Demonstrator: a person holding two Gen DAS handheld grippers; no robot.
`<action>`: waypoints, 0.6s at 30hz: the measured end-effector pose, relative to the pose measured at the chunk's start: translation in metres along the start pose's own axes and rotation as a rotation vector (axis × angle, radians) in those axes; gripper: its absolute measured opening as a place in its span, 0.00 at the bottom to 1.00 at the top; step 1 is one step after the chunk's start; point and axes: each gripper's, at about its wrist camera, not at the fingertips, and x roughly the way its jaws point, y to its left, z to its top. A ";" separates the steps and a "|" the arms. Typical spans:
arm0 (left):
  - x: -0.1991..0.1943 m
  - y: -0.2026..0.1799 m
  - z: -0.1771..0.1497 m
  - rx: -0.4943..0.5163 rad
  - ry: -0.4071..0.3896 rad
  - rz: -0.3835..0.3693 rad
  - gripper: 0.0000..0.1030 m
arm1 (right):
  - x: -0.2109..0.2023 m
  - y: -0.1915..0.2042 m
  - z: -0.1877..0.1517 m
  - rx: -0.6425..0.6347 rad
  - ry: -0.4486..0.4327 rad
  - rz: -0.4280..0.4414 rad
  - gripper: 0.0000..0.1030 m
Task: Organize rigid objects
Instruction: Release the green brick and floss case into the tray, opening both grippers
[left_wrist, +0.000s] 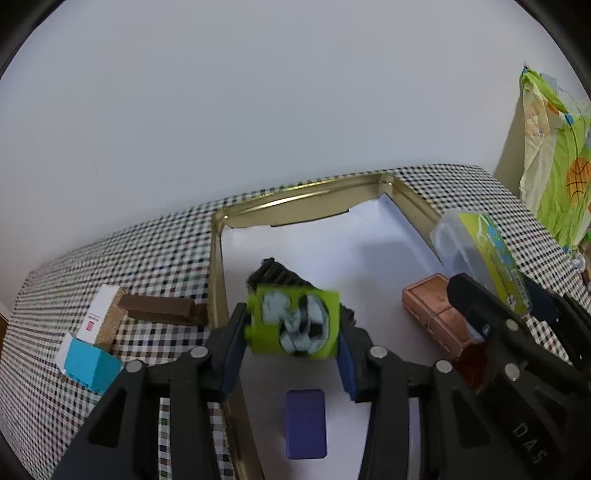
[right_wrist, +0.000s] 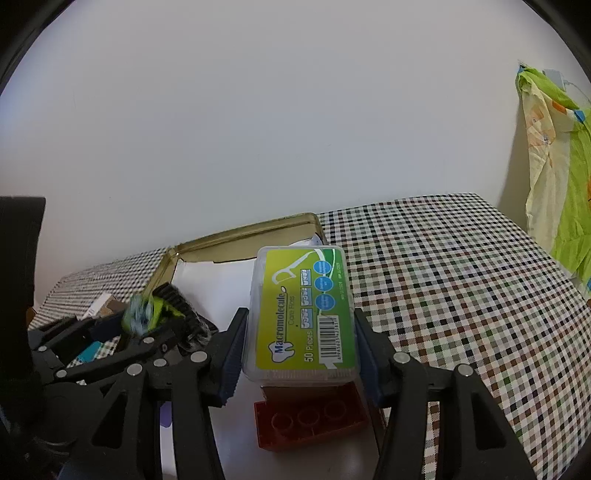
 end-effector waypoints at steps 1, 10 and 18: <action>0.000 0.001 0.000 -0.005 0.003 0.000 0.48 | 0.000 -0.001 0.000 0.007 0.001 0.005 0.55; -0.001 0.015 0.003 -0.117 0.025 -0.089 0.66 | 0.002 -0.021 0.001 0.137 0.027 0.190 0.60; -0.015 0.026 0.002 -0.156 -0.076 -0.044 0.86 | -0.021 -0.035 0.004 0.209 -0.113 0.190 0.68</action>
